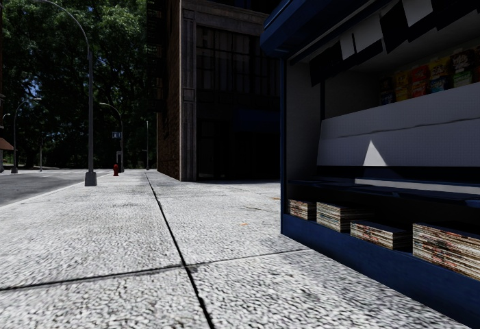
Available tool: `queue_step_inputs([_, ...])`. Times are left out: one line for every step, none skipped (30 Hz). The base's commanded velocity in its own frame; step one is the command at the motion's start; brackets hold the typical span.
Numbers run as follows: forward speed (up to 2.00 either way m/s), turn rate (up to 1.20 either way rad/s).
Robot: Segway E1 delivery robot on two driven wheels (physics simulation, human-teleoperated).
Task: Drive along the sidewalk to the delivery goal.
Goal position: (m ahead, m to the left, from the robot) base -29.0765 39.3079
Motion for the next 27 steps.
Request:
queue_step_inputs([0.0, 0.0])
queue_step_inputs([0.0, 0.0])
queue_step_inputs([0.0, 0.0])
queue_step_inputs([0.0, 0.0])
queue_step_inputs([0.0, 0.0])
queue_step_inputs([0.0, 0.0])
queue_step_inputs([0.0, 0.0])
queue_step_inputs([0.0, 0.0])
queue_step_inputs([0.0, 0.0])
queue_step_inputs([0.0, 0.0])
queue_step_inputs([0.0, 0.0])
queue_step_inputs([0.0, 0.0])
queue_step_inputs([0.0, 0.0])
queue_step_inputs([0.0, 0.0])
queue_step_inputs([0.0, 0.0])
queue_step_inputs([0.0, 0.0])
queue_step_inputs([0.0, 0.0])
queue_step_inputs([0.0, 0.0])
queue_step_inputs([0.0, 0.0])
queue_step_inputs([0.0, 0.0])
queue_step_inputs([0.0, 0.0])
queue_step_inputs([0.0, 0.0])
queue_step_inputs([0.0, 0.0])
queue_step_inputs([0.0, 0.0])
queue_step_inputs([0.0, 0.0])
queue_step_inputs([0.0, 0.0])
queue_step_inputs([0.0, 0.0])
